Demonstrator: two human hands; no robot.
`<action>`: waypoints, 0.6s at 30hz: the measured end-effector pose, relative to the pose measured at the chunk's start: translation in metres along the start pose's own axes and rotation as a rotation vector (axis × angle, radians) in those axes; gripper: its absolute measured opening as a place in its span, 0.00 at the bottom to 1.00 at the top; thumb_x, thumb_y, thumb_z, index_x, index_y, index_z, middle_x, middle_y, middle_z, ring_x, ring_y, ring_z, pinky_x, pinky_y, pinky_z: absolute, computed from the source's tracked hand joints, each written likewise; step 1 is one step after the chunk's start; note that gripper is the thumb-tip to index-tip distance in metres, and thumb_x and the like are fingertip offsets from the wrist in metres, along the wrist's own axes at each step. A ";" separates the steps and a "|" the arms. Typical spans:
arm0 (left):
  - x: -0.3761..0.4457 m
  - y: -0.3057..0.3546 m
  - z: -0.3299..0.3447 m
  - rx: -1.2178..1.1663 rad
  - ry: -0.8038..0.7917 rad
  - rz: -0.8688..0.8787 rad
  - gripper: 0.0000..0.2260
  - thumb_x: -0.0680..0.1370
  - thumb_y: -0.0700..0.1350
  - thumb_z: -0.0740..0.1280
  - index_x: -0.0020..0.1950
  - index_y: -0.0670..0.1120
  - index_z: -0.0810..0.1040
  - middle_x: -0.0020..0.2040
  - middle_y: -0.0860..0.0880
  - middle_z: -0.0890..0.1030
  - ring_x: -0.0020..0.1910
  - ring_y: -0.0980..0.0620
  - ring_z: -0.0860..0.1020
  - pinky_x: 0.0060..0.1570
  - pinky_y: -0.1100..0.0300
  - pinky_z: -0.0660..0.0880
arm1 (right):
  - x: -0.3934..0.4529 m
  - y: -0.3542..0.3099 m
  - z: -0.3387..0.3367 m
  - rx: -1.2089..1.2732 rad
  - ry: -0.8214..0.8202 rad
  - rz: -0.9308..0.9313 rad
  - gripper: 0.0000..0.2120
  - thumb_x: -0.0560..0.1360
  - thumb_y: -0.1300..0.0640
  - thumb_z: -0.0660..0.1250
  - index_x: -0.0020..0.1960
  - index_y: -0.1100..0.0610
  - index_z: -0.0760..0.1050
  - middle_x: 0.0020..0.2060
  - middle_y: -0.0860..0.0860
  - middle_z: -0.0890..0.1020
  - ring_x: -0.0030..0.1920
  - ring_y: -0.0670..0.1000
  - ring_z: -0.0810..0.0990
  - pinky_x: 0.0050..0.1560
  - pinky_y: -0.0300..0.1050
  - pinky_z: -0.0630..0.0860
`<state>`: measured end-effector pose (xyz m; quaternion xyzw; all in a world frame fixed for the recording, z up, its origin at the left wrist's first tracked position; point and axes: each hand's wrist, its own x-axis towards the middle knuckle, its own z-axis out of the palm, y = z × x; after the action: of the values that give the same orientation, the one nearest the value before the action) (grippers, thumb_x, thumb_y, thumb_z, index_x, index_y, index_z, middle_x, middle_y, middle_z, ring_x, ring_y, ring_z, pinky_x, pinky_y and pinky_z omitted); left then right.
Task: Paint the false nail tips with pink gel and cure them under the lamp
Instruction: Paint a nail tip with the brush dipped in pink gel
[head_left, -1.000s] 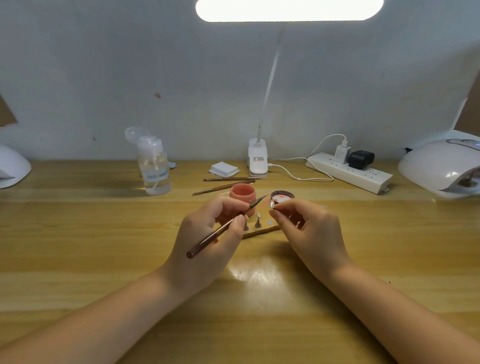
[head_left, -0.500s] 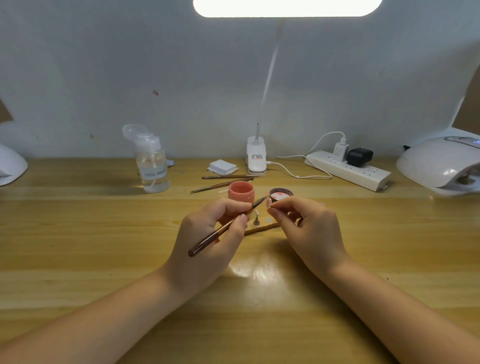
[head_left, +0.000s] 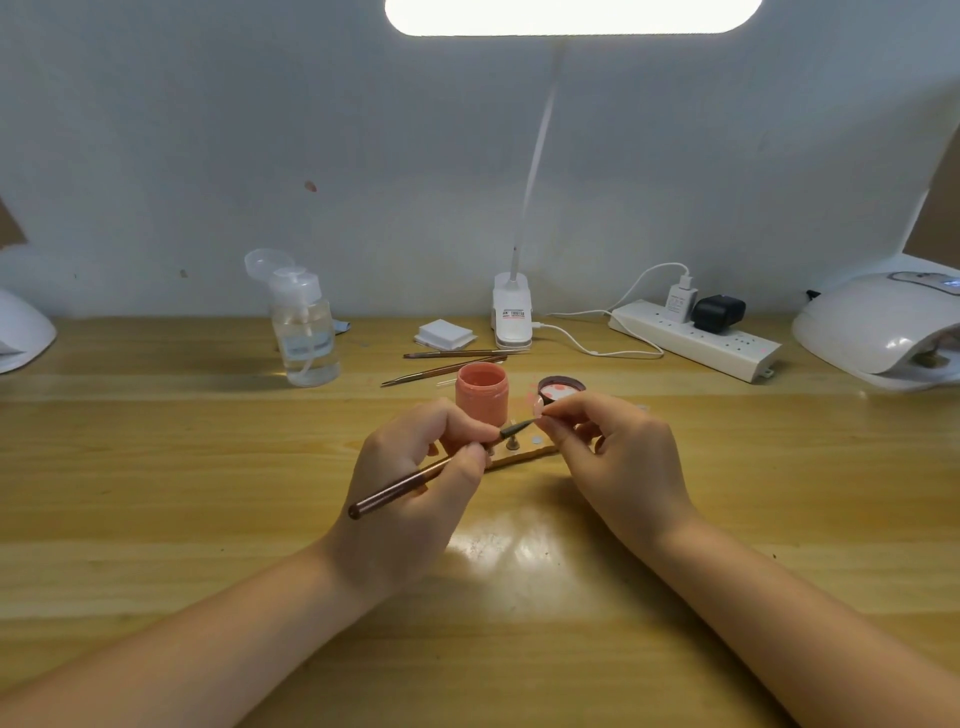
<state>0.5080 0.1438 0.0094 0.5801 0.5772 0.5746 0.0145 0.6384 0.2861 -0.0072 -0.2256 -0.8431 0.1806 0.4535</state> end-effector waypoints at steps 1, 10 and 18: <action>0.000 0.000 0.001 0.000 0.010 -0.006 0.11 0.74 0.50 0.63 0.48 0.44 0.81 0.41 0.51 0.82 0.43 0.53 0.79 0.42 0.67 0.73 | 0.000 0.000 0.000 0.006 0.008 0.000 0.05 0.72 0.58 0.73 0.47 0.52 0.83 0.39 0.42 0.83 0.36 0.47 0.80 0.38 0.41 0.75; -0.001 0.000 0.000 -0.069 0.019 -0.057 0.11 0.73 0.51 0.63 0.48 0.46 0.80 0.41 0.54 0.81 0.43 0.54 0.79 0.42 0.65 0.74 | -0.001 0.000 0.000 0.021 0.006 0.006 0.04 0.72 0.59 0.73 0.47 0.53 0.83 0.39 0.45 0.84 0.37 0.48 0.81 0.39 0.44 0.77; -0.002 0.000 0.001 -0.092 0.013 -0.057 0.12 0.72 0.51 0.62 0.44 0.45 0.80 0.38 0.50 0.81 0.41 0.51 0.79 0.42 0.63 0.75 | 0.000 0.000 -0.001 0.016 -0.009 0.014 0.05 0.73 0.58 0.72 0.48 0.53 0.83 0.40 0.46 0.84 0.39 0.47 0.81 0.41 0.46 0.77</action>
<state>0.5089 0.1430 0.0080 0.5583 0.5666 0.6036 0.0539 0.6396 0.2861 -0.0068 -0.2273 -0.8419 0.1915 0.4503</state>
